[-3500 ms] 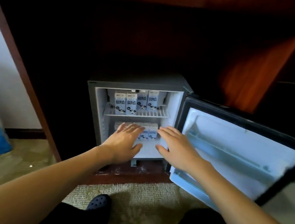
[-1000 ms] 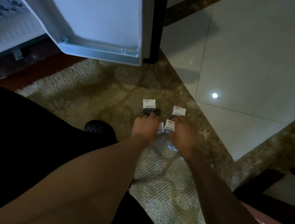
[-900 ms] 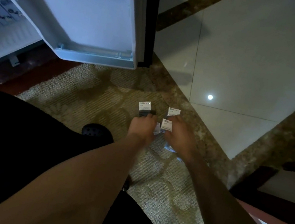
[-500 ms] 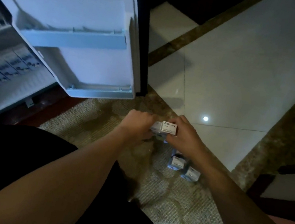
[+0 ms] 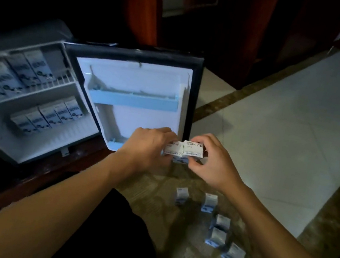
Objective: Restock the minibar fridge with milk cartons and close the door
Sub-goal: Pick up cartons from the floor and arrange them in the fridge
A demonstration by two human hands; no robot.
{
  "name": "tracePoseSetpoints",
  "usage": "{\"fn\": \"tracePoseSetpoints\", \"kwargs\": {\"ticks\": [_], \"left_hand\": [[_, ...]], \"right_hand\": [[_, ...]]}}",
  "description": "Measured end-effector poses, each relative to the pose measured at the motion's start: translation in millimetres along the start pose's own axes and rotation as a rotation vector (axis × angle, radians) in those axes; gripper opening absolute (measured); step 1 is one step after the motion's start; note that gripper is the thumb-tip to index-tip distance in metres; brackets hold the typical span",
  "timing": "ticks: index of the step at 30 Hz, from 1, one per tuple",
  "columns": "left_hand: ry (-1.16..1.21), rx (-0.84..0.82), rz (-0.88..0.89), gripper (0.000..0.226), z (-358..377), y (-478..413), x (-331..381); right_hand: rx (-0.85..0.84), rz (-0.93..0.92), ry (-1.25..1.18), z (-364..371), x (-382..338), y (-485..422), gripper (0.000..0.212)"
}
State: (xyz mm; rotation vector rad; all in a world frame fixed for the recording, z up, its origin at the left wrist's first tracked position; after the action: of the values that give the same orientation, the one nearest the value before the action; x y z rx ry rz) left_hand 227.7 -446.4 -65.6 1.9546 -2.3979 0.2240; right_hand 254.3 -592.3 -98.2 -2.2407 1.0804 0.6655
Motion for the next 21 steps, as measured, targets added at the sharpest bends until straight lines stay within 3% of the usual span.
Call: {"fn": "tracePoseSetpoints", "kwargs": {"ticks": [8,21], "left_hand": [[0.027,0.205,-0.201,0.032,-76.4,56.8,-103.4],[0.218,0.514,-0.568,0.032,-117.8,149.2,-278.6]], "right_hand": [[-0.045,-0.249,-0.042,33.2,-110.1,-78.1,0.039],[-0.126,-0.507,-0.019,158.5,-254.1,-193.8,0.037]]}}
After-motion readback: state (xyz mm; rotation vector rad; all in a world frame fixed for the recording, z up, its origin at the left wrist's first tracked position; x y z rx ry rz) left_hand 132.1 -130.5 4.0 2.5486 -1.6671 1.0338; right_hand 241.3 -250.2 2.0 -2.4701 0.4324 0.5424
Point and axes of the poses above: each hand's wrist, its own y-axis away from the middle knuckle, its own z-axis out of the palm, x = y × z, the point moved 9 cm from there along -y, towards the middle knuckle, and after that the axes turned 5 degrees about -z, right-handed, at the moved point
